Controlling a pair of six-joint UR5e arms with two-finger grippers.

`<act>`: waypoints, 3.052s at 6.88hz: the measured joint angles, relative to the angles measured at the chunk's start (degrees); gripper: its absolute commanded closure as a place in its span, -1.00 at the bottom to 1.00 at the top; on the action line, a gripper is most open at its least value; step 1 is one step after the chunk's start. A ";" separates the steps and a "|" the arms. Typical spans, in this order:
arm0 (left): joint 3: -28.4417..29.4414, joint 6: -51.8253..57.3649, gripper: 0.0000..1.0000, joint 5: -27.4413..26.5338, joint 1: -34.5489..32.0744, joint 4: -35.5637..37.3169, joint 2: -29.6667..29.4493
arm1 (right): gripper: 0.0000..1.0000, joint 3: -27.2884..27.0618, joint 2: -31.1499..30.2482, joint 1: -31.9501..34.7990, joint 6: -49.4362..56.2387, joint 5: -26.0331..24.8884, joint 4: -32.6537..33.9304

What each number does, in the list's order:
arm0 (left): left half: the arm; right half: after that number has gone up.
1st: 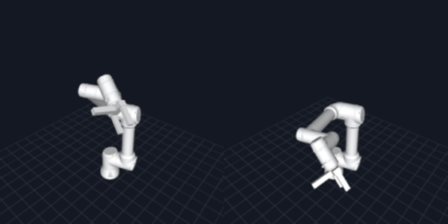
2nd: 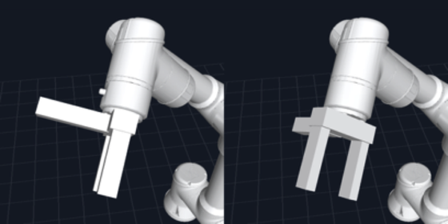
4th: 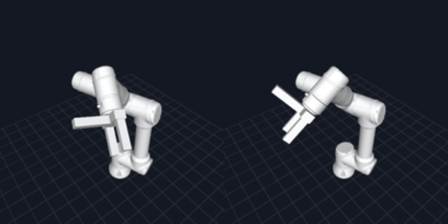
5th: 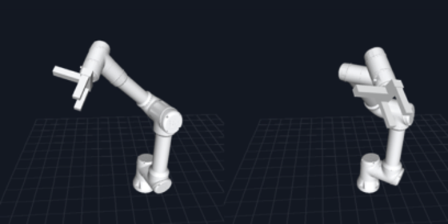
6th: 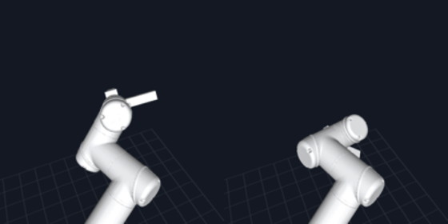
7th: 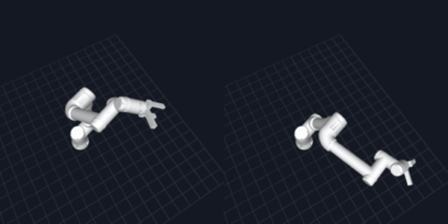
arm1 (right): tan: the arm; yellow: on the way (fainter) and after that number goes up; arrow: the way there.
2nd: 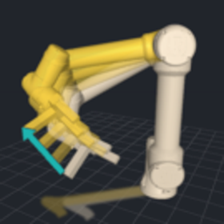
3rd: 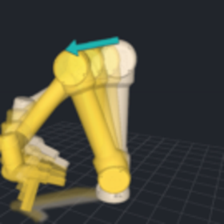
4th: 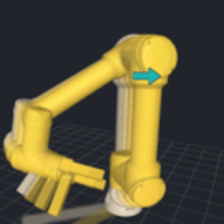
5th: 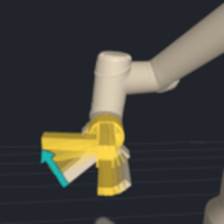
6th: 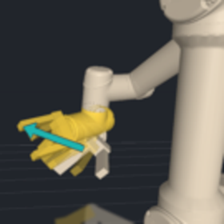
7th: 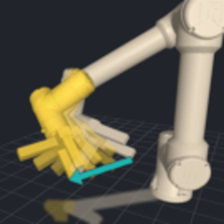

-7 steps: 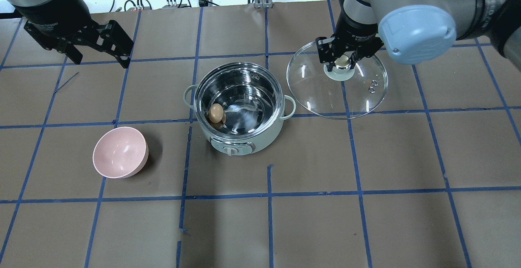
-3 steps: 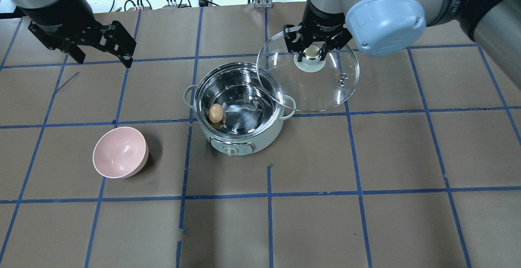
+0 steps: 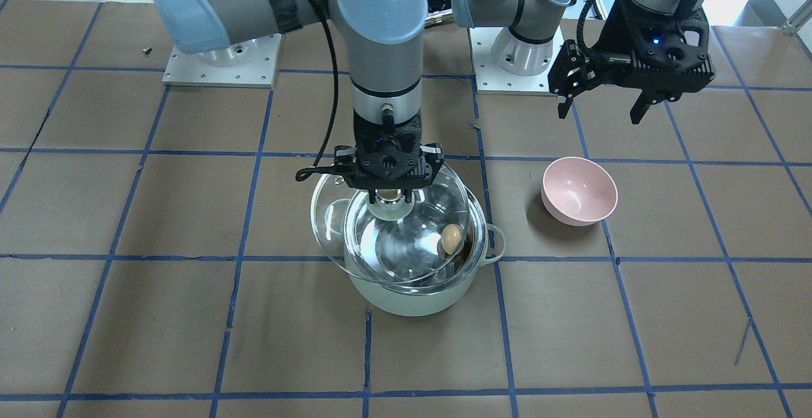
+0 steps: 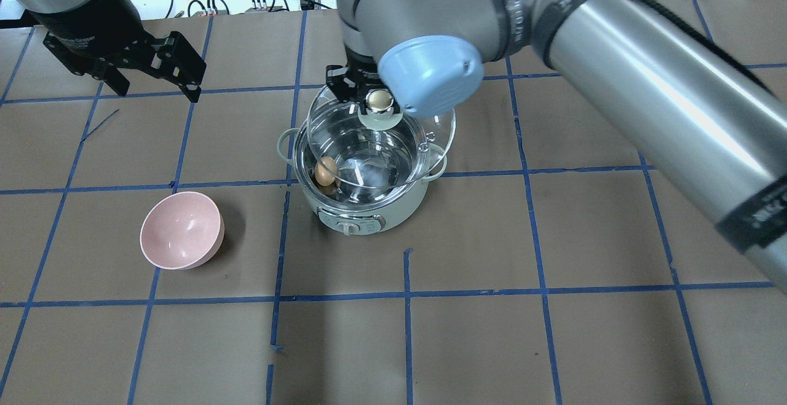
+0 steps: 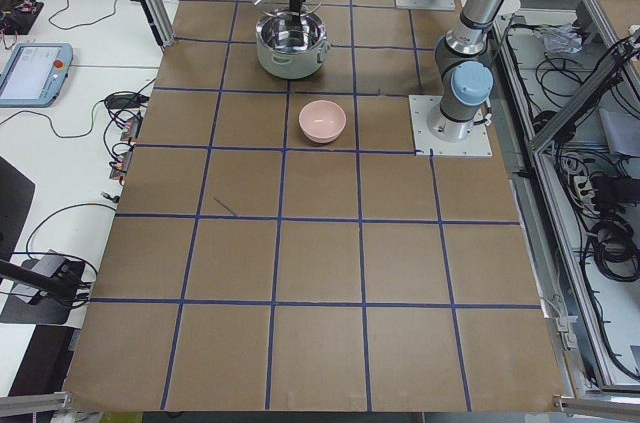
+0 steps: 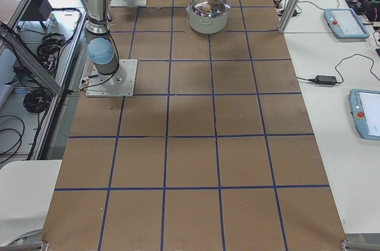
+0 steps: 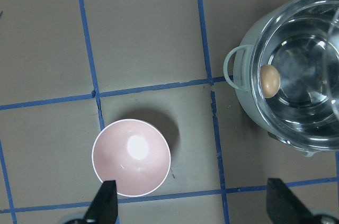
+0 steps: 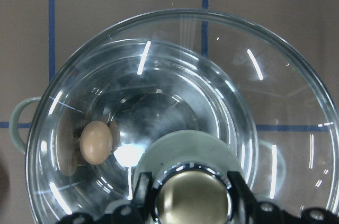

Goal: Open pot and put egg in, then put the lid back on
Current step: 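Carry the glass lid over the pot with the right gripper and lower it on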

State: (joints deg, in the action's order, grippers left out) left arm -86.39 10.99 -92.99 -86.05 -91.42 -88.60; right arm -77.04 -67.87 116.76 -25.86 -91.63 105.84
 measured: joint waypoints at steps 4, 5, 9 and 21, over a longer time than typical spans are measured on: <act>-0.03 0.04 -1.00 -0.01 0.04 0.10 0.00 | 0.48 0.86 2.82 2.64 -3.62 -1.39 1.35; -0.04 0.11 -1.00 -0.05 0.11 0.10 0.02 | 0.48 0.21 3.07 2.67 -3.74 -1.32 3.39; -0.03 0.17 -1.00 -0.08 0.17 0.10 0.01 | 0.48 -2.44 3.24 3.25 -3.56 -1.02 6.18; 0.00 0.00 -1.00 0.00 0.00 0.28 0.00 | -0.70 -4.06 3.10 3.29 -2.19 -1.03 6.08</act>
State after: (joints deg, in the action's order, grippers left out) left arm -86.40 10.99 -92.99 -86.04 -91.14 -88.59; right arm -81.11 -64.77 120.06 -28.06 -92.67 111.92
